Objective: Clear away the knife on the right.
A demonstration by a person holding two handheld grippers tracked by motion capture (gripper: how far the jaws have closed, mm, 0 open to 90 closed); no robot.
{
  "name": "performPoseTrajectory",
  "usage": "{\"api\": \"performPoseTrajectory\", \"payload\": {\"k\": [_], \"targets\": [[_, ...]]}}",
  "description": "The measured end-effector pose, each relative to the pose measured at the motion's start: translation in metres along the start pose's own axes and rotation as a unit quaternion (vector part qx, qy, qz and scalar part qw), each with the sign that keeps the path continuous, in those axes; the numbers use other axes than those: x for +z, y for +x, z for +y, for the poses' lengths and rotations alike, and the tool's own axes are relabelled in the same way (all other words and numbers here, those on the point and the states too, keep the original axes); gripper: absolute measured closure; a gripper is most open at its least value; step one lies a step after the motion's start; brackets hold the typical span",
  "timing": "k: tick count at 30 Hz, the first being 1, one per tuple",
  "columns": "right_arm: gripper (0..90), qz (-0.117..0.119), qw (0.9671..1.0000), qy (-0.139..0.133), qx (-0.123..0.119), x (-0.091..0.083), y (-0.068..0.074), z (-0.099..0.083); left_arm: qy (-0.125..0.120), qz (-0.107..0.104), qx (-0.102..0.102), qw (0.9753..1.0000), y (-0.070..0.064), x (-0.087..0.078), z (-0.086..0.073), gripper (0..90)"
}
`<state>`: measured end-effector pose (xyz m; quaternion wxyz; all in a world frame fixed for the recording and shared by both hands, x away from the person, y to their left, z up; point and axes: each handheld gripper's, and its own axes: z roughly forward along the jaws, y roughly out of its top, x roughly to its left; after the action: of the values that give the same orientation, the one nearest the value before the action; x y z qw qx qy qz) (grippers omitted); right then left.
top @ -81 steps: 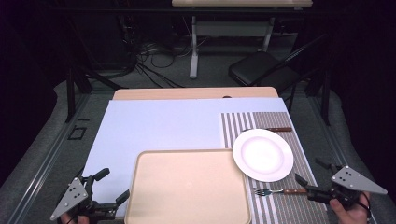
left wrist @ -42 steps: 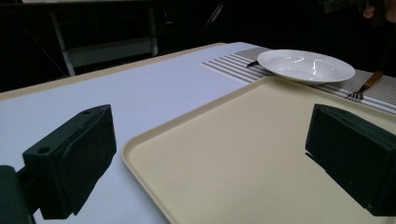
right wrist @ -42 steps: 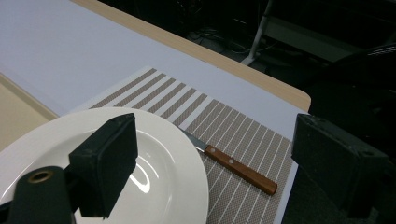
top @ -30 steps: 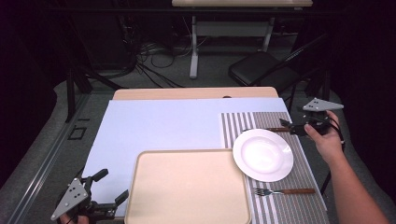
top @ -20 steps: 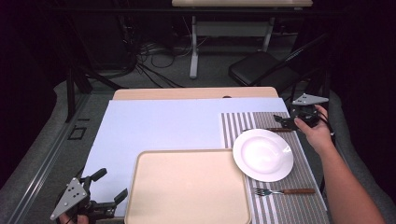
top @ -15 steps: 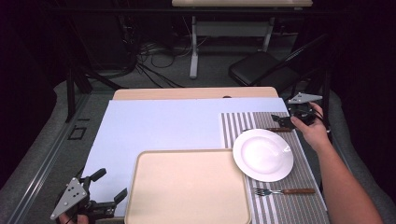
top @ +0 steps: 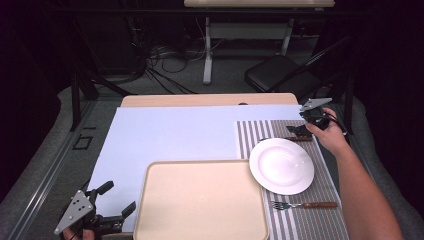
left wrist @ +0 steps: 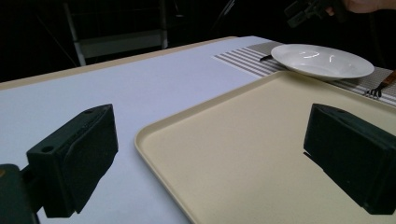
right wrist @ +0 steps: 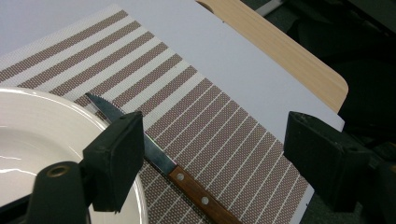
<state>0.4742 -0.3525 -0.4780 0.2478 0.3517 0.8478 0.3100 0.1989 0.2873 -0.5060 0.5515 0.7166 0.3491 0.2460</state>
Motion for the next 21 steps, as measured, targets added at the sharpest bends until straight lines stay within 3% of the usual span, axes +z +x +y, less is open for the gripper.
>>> {"api": "performPoseTrajectory", "payload": {"k": [4,7,9,12,16,21], "targets": [[20.7,-0.002,0.9999,0.007,-0.01,0.0021,0.0001,-0.0006,0.001,-0.002,0.001,1.0,-0.0002,0.0005,-0.0001,3.6],[23.4,-0.006,0.998,0.041,-0.049,0.0039,0.0011,0.0003,0.003,-0.002,0.003,1.0,0.0002,0.0008,-0.0002,3.7],[24.2,-0.008,0.9972,0.046,-0.059,0.004,0.0015,0.0009,0.004,-0.002,0.003,1.0,0.0002,0.0008,-0.0002,3.8],[25.9,-0.012,0.9938,0.066,-0.088,0.004,0.0037,0.0022,0.002,-0.001,0.0,1.0,0.0002,0.0006,-0.0003,3.9],[21.4,-0.018,0.9872,0.099,-0.124,0.0058,0.0059,-0.0002,0.002,0.0,0.001,1.0,-0.0002,0.0001,-0.0002,3.9],[14.3,-0.022,0.9829,0.114,-0.143,0.0057,0.0087,-0.0005,0.002,0.001,0.001,1.0,0.0002,0.0002,-0.0003,3.9]]}}
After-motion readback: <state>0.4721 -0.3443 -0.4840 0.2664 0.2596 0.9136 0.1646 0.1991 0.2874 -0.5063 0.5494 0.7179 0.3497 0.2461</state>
